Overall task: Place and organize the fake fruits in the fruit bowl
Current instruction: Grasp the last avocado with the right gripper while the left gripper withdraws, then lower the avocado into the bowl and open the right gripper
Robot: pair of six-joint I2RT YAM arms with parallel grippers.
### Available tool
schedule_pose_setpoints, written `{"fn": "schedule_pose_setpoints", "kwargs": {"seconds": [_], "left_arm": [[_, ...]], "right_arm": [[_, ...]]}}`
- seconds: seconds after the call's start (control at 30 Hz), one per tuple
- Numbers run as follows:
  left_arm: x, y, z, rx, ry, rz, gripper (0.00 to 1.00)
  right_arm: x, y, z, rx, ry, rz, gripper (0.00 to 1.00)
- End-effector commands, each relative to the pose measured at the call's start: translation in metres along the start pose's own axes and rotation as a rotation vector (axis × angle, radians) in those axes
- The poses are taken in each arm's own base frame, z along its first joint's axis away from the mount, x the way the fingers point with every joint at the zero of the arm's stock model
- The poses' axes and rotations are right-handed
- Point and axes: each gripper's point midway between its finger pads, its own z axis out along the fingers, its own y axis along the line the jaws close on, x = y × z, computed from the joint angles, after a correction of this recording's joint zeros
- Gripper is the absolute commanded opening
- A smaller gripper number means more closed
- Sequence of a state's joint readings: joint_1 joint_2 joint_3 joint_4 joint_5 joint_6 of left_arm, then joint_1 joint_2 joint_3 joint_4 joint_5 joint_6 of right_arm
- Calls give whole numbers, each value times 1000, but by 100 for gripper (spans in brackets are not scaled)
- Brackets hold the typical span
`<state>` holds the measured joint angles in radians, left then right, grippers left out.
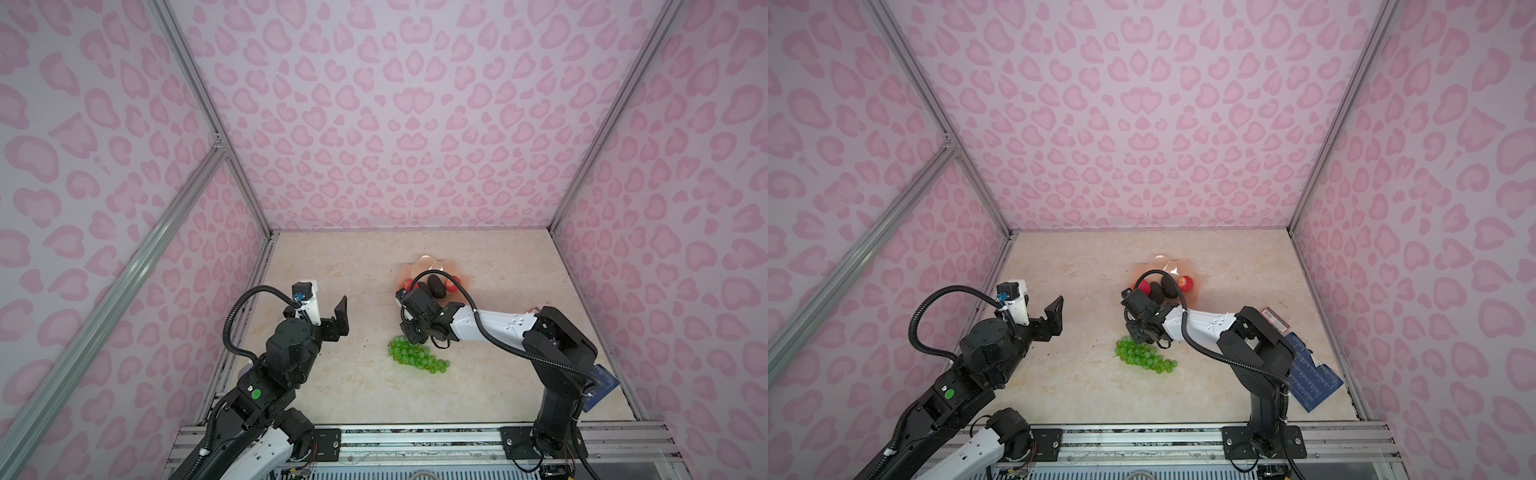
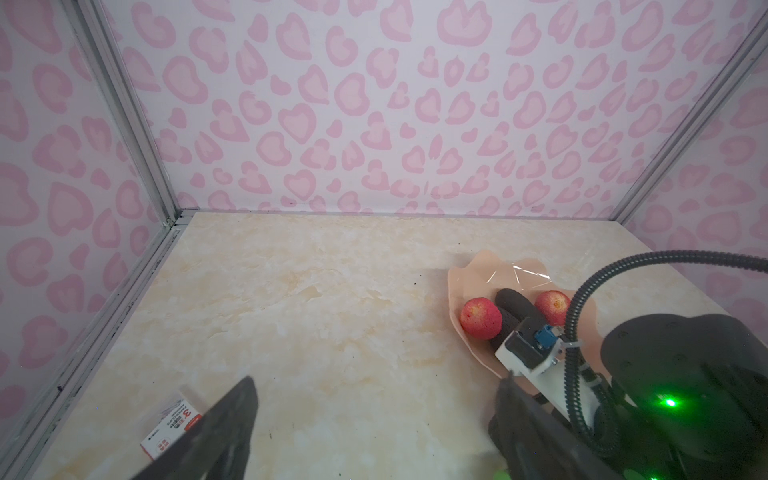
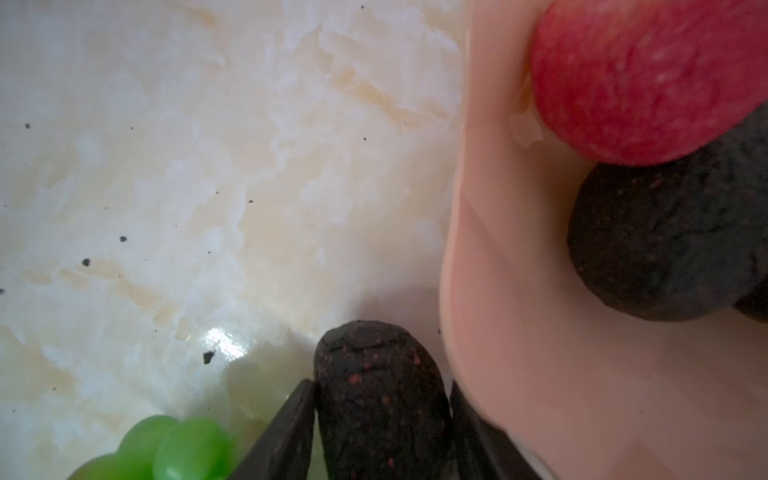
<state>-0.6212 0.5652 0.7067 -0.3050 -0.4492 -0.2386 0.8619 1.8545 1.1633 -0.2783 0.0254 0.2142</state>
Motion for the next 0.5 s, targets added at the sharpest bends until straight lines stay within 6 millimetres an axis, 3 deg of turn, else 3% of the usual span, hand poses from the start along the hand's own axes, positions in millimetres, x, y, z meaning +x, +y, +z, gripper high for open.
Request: {"fn": "schedule_pose_setpoints", "kwargs": {"seconds": [0.0, 0.2, 0.47], "left_arm": [[0, 3, 0, -11, -6, -5, 90], [-1, 4, -2, -14, -8, -3, 90], [-1, 3, -1, -14, -11, -4, 90]], "right_arm": [[5, 2, 7, -10, 24, -11, 51], [0, 5, 1, -24, 5, -7, 34], [-21, 10, -50, -2, -95, -52, 30]]}}
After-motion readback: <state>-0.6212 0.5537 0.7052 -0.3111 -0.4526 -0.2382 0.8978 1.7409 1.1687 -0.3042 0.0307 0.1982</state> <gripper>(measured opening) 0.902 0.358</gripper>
